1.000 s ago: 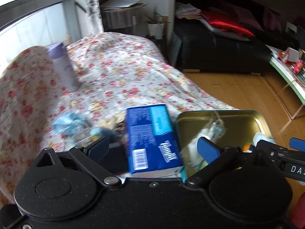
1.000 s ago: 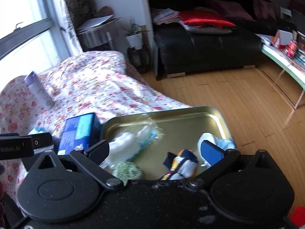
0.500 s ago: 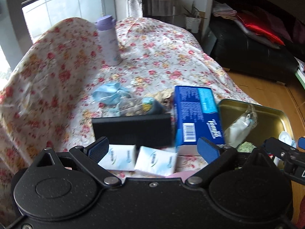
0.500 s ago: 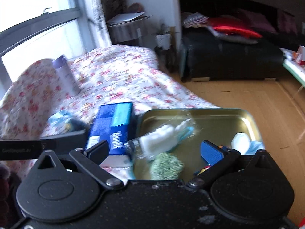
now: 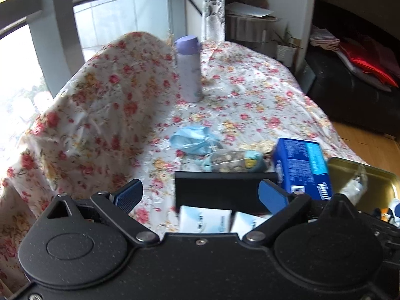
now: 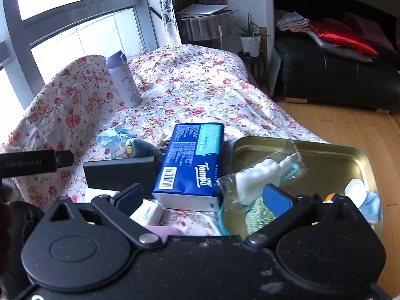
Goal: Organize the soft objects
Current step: 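Move left tool to a white tissue packet while right tool approaches the pink fleece pouch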
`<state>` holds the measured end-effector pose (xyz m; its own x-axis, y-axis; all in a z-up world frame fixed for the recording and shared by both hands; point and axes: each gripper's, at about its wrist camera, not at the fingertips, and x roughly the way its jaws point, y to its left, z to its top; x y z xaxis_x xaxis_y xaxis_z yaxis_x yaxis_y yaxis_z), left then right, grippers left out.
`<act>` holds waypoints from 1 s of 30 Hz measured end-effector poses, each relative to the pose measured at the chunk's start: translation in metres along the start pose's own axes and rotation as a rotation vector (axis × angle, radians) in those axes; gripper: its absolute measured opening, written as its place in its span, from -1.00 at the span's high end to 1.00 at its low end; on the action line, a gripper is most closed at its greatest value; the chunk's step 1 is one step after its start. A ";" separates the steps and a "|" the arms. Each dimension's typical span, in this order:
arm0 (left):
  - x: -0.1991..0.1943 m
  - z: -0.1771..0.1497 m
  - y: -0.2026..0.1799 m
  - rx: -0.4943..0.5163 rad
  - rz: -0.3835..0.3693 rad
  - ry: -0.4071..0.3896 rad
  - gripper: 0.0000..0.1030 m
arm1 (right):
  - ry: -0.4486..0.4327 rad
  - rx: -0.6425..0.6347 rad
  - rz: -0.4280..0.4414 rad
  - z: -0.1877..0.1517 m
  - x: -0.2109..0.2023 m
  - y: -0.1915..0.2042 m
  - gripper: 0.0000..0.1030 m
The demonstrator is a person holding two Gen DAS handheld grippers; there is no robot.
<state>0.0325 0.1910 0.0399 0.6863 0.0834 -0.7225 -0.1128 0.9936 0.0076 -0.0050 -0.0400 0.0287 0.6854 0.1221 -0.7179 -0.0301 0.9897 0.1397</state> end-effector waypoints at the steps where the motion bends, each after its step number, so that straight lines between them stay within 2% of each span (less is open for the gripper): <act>1: 0.003 0.001 0.004 -0.010 -0.001 0.010 -0.88 | 0.007 0.005 0.004 0.001 0.002 0.001 -0.98; 8: 0.029 0.003 0.028 -0.065 0.011 0.065 -0.88 | 0.043 0.052 0.028 0.006 0.017 0.007 -0.98; 12: 0.044 0.011 0.041 -0.083 0.030 0.070 -0.88 | 0.105 0.061 0.061 0.010 0.030 0.013 -0.98; 15: 0.056 0.018 0.054 -0.103 0.038 0.067 -0.88 | 0.132 0.039 0.070 0.012 0.039 0.020 -0.98; 20: 0.075 0.032 0.075 -0.114 0.062 0.078 -0.87 | 0.128 -0.034 0.078 0.017 0.046 0.034 -0.97; 24: 0.084 0.043 0.088 -0.118 0.075 0.060 -0.87 | 0.152 -0.059 0.087 0.021 0.055 0.042 -0.90; 28: 0.085 0.054 0.098 -0.116 0.095 0.006 -0.87 | 0.181 -0.071 0.098 0.022 0.065 0.049 -0.87; 30: 0.089 0.057 0.103 -0.133 0.082 0.007 -0.87 | 0.195 -0.077 0.104 0.022 0.069 0.053 -0.87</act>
<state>0.1235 0.3050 0.0159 0.6657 0.1631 -0.7281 -0.2633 0.9644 -0.0247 0.0573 0.0190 0.0014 0.5222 0.2283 -0.8217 -0.1540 0.9729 0.1724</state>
